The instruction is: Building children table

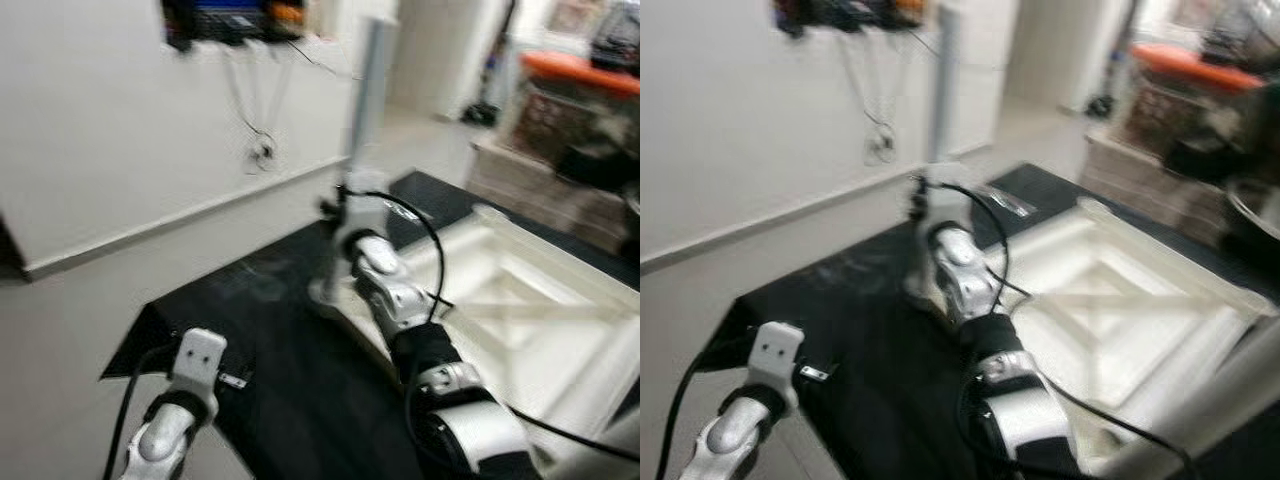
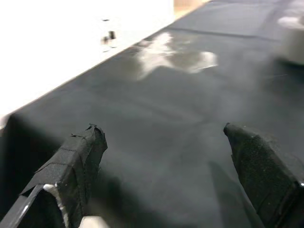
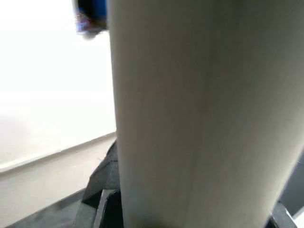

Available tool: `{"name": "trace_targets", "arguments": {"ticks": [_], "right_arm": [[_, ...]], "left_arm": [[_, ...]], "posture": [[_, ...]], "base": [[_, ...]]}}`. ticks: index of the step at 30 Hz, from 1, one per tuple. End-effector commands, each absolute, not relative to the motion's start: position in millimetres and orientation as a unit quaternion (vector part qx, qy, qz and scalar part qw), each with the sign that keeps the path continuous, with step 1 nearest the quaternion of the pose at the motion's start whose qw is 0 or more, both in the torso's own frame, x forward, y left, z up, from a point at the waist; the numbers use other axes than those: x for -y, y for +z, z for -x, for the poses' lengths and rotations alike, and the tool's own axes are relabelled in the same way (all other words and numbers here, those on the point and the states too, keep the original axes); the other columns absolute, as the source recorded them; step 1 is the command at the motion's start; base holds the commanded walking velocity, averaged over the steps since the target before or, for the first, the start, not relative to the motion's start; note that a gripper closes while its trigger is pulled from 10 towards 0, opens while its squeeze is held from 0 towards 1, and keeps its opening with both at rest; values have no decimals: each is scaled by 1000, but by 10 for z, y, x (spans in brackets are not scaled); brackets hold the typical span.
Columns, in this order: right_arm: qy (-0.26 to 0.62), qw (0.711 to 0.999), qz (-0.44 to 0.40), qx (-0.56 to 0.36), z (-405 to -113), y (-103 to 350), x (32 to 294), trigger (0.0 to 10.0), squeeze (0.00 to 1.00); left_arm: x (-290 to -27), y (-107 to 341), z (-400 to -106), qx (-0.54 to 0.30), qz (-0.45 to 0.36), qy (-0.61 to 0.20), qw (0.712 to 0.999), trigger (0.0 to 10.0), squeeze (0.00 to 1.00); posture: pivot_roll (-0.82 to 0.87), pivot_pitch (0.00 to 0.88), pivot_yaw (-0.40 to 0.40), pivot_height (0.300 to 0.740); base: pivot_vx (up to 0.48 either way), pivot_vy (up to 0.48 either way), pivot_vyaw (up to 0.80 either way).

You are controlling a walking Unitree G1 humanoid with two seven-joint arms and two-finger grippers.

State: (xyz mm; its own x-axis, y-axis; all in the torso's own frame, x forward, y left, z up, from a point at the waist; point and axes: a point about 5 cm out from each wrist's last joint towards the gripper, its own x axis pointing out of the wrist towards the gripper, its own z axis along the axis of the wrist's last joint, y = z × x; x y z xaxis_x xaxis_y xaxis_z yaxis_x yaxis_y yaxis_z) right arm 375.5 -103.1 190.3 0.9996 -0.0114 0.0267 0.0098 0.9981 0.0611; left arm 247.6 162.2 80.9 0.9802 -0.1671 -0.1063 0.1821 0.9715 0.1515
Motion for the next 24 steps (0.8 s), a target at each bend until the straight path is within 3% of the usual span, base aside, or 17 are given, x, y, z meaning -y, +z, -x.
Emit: {"name": "trace_targets", "arguments": {"ticks": [1,2,3,5,6,7,8,10,11,13,14,16,18,19,22,23,24], "right_arm": [[-25,998,-19,-57,-3578,1544,1152,0,0],[-25,998,-19,-57,-3578,1544,1152,0,0],[22,999,-22,-44,-3496,1576,1054,10000,0],[22,999,-22,-44,-3496,1576,1054,10000,0],[103,993,-56,-23,-3454,1645,935,10000,0],[184,979,-82,-7,-3466,1728,839,10000,1000],[184,979,-82,-7,-3466,1728,839,10000,1000],[271,959,-77,19,-3607,1947,721,10000,1000],[305,950,-65,28,-3654,2003,692,10000,0],[394,917,-50,38,-3666,2060,601,10000,0],[394,917,-50,38,-3666,2060,601,10000,0],[476,878,-33,42,-3621,2061,510,10000,0],[498,866,-26,43,-3600,2051,486,10000,0],[510,859,-27,39,-3561,2031,448,118,0],[509,860,-24,22,-3539,1974,411,0,0],[470,883,-18,6,-3550,1905,410,0,0],[368,929,-12,-23,-3627,1816,477,0,0]], "left_arm": [[-1557,810,-2489,-47,-78,-100,991,10000,0],[-1557,810,-2489,-47,-78,-100,991,10000,0],[-1560,808,-2489,-47,-77,-100,991,10000,0],[-1560,808,-2489,-47,-77,-100,991,10000,0],[-1570,807,-2495,-48,-78,-100,991,10000,0],[-1576,808,-2508,-48,-79,-102,991,10000,0],[-1576,808,-2508,-48,-79,-102,991,10000,0],[-1575,834,-2542,-43,-80,-104,990,10000,0],[-1575,840,-2551,-42,-80,-103,991,10000,0],[-1580,844,-2555,-41,-80,-102,991,10000,0],[-1580,844,-2555,-41,-80,-102,991,10000,0],[-1585,846,-2550,-41,-81,-102,991,10000,0],[-1586,846,-2547,-41,-81,-102,991,10000,0],[-1588,844,-2544,-41,-82,-102,991,10000,0],[-1591,843,-2538,-41,-82,-101,991,10000,0],[-1595,842,-2530,-41,-82,-99,991,10000,0],[-1598,840,-2519,-41,-82,-98,991,10000,0]], "posture": [[92,0,-111,740],[92,0,-111,740],[88,0,-109,740],[88,0,-109,740],[77,0,-101,740],[83,0,-104,740],[83,0,-104,740],[86,0,-104,740],[91,0,-107,740],[95,0,-107,740],[95,0,-107,740],[98,0,-108,740],[98,0,-108,740],[101,0,-111,740],[105,0,-121,740],[107,0,-122,740],[106,0,-122,740]], "base": [[0,0,0],[0,0,0],[0,0,0],[0,0,0],[0,0,0],[0,0,0],[0,0,0],[0,0,0],[0,0,0],[0,0,0],[0,0,0],[0,0,0],[0,0,0],[0,0,0],[0,0,0],[0,0,0],[0,0,0]]}}
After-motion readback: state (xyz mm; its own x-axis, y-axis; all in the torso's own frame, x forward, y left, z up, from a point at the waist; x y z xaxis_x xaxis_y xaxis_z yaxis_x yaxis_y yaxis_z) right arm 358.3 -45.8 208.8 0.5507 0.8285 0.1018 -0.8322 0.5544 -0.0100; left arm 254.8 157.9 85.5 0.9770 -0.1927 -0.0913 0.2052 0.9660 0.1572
